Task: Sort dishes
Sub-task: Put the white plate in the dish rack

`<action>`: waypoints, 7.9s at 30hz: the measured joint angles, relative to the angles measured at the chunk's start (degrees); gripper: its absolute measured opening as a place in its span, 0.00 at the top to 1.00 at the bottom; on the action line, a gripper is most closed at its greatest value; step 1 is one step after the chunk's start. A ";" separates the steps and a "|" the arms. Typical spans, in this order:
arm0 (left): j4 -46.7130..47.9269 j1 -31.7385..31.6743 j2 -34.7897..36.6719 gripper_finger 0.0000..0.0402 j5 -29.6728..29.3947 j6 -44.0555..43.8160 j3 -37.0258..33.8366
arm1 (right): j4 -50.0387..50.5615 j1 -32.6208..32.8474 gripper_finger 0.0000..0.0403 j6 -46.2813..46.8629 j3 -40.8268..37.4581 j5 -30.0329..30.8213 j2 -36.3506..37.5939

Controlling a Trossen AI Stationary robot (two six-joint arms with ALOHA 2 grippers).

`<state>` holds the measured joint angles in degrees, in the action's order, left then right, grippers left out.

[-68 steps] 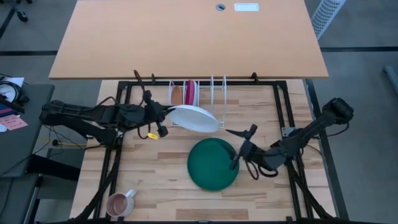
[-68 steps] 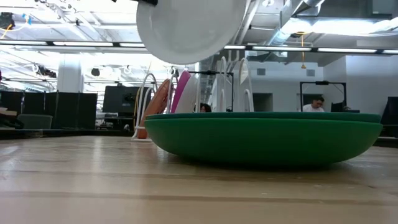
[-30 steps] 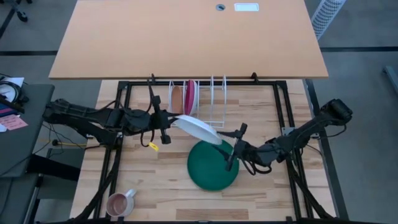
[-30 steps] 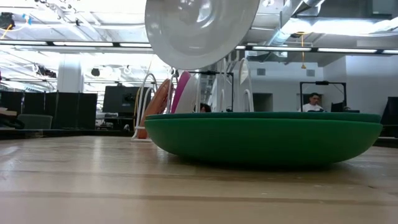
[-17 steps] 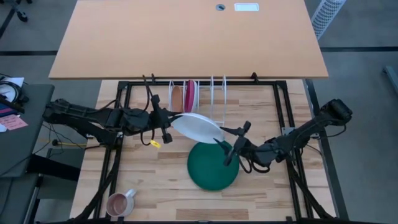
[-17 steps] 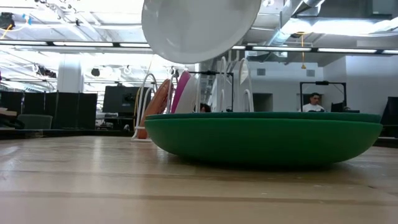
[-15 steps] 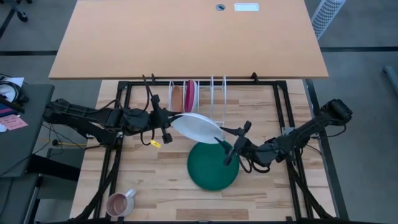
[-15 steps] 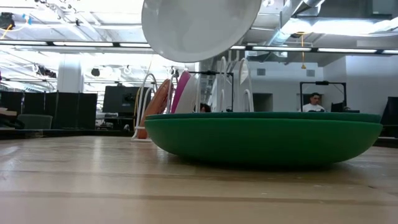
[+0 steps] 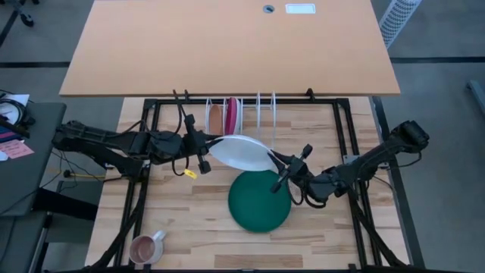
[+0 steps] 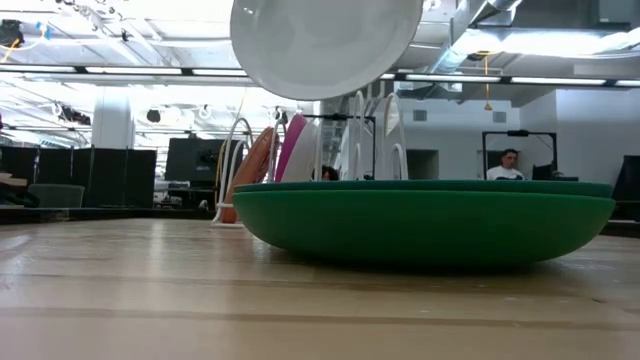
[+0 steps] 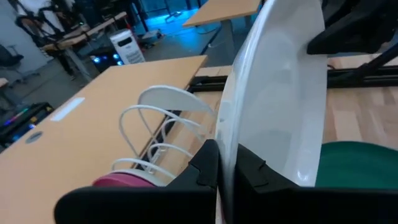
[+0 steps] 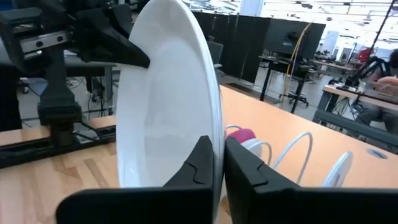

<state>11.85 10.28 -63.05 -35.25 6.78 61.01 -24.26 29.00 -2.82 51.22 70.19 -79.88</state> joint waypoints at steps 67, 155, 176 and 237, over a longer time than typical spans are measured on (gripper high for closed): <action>-8.79 -5.97 -14.73 0.61 18.38 -9.03 -0.02 | -11.09 8.55 0.98 -17.64 -0.11 19.81 3.85; 3.27 -24.61 -6.54 1.00 29.49 90.27 18.84 | -6.00 17.17 0.67 -18.00 -0.07 19.76 7.20; 7.34 -33.88 -7.23 1.00 44.08 91.22 18.84 | -4.89 17.16 0.67 -16.53 -0.07 19.78 7.20; 7.65 -39.08 -26.79 0.99 55.95 98.85 18.80 | 1.52 15.47 0.67 -10.21 -0.09 19.79 7.18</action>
<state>19.50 -28.80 -89.84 20.70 105.63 79.81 -22.74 44.47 -13.04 51.13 89.98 -72.70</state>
